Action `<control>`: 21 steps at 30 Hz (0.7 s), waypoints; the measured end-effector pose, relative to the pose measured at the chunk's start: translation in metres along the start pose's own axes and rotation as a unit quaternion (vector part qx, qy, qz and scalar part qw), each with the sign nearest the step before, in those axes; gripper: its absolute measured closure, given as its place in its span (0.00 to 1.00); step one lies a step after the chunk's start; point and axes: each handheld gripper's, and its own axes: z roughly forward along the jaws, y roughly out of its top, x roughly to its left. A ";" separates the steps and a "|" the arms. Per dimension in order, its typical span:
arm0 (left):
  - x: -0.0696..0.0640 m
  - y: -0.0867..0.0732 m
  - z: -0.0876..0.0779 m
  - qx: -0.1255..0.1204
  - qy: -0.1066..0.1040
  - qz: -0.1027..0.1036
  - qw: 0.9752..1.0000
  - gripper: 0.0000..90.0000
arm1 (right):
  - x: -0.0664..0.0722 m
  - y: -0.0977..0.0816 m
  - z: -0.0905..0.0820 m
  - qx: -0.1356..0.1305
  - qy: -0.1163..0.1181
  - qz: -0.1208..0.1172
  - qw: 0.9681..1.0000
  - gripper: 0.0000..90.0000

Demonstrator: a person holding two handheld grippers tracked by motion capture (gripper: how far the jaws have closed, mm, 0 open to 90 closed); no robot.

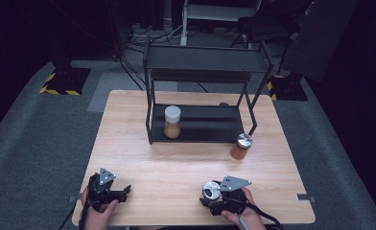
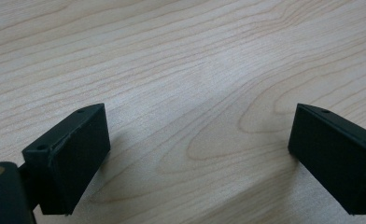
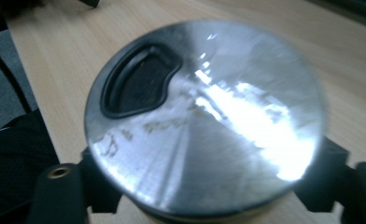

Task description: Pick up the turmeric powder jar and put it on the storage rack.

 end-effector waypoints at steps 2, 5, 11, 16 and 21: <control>0.000 0.000 0.000 0.000 0.000 0.000 1.000 0.06 | 0.005 0.000 0.001 0.001 -0.010 -0.017 1.000 0.35; 0.000 0.000 0.000 0.000 0.000 0.000 1.000 0.06 | 0.003 0.006 0.000 0.009 -0.009 -0.016 1.000 0.35; 0.000 0.001 0.001 0.001 0.002 -0.002 1.000 0.05 | -0.003 0.018 -0.002 0.015 -0.010 -0.012 1.000 0.36; -0.001 0.001 0.001 0.001 0.002 -0.002 1.000 0.05 | -0.009 0.039 -0.004 0.014 -0.020 -0.016 1.000 0.36; -0.002 0.002 0.002 0.001 0.005 -0.006 1.000 0.04 | -0.022 0.063 -0.006 0.004 -0.032 -0.007 0.999 0.36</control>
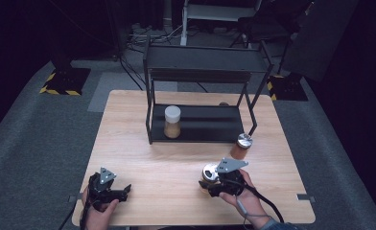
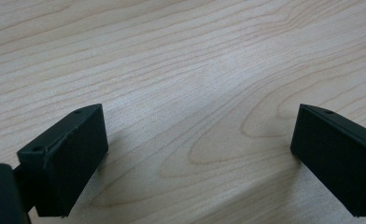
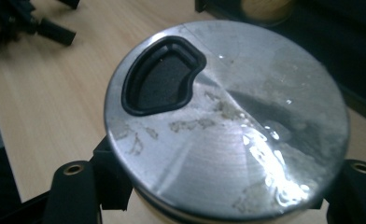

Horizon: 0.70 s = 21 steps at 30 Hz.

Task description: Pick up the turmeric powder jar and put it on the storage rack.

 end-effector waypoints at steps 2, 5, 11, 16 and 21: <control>0.000 0.000 0.000 0.000 0.000 0.000 1.000 0.04 | -0.006 0.011 0.000 -0.003 -0.007 0.005 1.000 0.36; 0.000 0.001 0.000 0.001 0.001 -0.001 1.000 0.04 | -0.014 0.028 0.001 -0.009 -0.021 0.005 1.000 0.36; 0.000 0.001 0.000 0.001 0.002 -0.001 1.000 0.04 | -0.035 0.060 0.008 -0.018 -0.037 0.018 0.999 0.36; 0.000 0.001 0.000 0.001 0.001 -0.001 1.000 0.04 | -0.049 0.090 0.022 -0.018 -0.051 0.012 0.998 0.36; 0.000 0.001 0.000 0.001 0.002 -0.002 1.000 0.04 | -0.061 0.112 0.044 -0.014 -0.066 0.014 0.998 0.36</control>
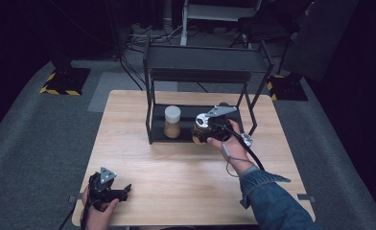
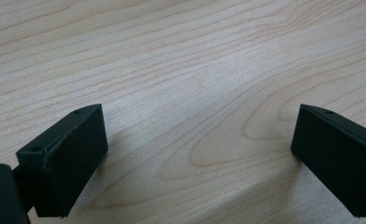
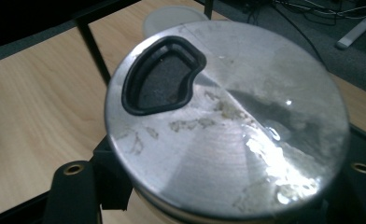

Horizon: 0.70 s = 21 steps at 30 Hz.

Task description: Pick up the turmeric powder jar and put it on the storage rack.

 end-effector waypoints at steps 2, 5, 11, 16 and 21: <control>0.000 0.001 0.000 0.001 0.001 0.001 1.000 0.04 | -0.002 0.005 0.012 0.004 -0.008 0.000 1.000 0.36; 0.000 0.001 0.000 0.001 0.001 0.001 1.000 0.04 | -0.007 0.008 0.031 0.010 -0.011 0.005 1.000 0.36; -0.001 0.001 0.001 0.002 0.001 -0.001 1.000 0.03 | -0.010 0.005 0.070 0.032 -0.021 0.020 0.999 0.36; -0.001 0.001 0.001 0.001 0.002 -0.001 1.000 0.03 | -0.012 -0.002 0.091 0.037 -0.032 0.025 0.998 0.36; -0.001 0.001 0.001 0.001 0.001 -0.001 1.000 0.03 | -0.009 -0.009 0.104 0.040 -0.040 0.028 0.998 0.36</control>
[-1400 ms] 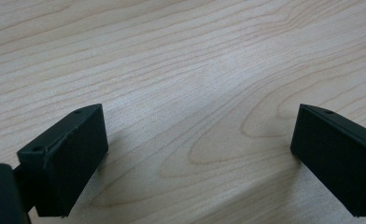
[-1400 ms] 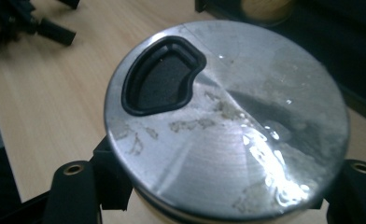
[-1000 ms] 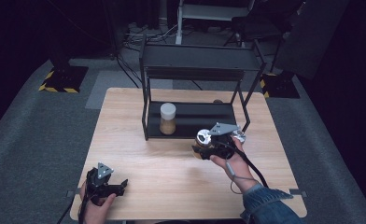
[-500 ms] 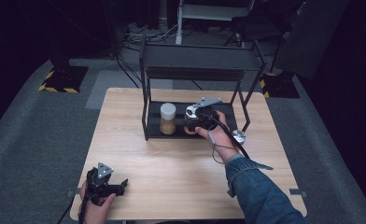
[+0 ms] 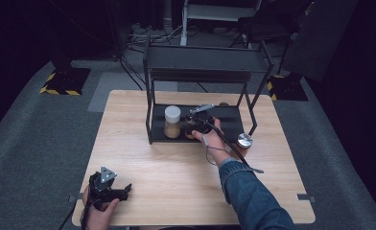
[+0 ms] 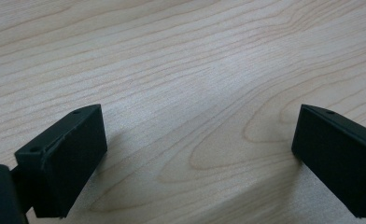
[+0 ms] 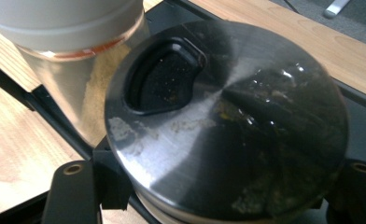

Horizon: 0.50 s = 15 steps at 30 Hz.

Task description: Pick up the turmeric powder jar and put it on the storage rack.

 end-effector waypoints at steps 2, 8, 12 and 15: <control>0.000 0.000 0.000 0.000 0.000 0.000 1.000 0.03 | -0.001 -0.002 0.004 0.000 0.005 0.008 1.000 0.36; 0.000 0.000 0.000 0.000 0.000 0.000 1.000 0.03 | -0.004 -0.009 0.006 -0.009 0.012 0.032 0.999 0.30; 0.000 0.000 0.000 -0.001 0.000 -0.001 1.000 0.03 | -0.002 -0.009 -0.010 -0.019 0.010 0.042 0.999 0.19; 0.000 0.000 0.000 -0.001 0.000 0.000 1.000 0.03 | 0.000 -0.009 -0.032 -0.032 0.004 0.036 0.999 0.16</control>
